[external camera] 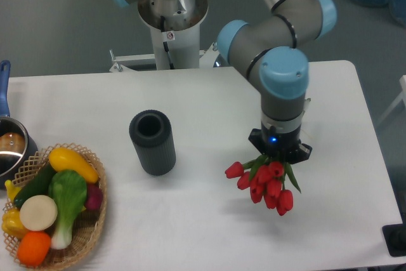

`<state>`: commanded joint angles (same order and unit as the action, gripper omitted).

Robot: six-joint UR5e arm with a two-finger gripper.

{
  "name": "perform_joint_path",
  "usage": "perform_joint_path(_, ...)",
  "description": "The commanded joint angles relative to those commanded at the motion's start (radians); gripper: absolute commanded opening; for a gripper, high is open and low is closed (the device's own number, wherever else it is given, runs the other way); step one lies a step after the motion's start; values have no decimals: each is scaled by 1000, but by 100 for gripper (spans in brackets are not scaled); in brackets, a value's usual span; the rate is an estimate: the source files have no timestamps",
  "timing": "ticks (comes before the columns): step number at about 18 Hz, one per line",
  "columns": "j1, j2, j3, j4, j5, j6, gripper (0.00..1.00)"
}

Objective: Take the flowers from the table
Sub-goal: 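Lift the gripped tulips up off the table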

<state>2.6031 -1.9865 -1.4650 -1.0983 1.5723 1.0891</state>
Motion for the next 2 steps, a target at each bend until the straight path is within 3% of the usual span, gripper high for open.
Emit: perform_joint_path(2, 0, 2, 0, 0, 3, 6, 0)
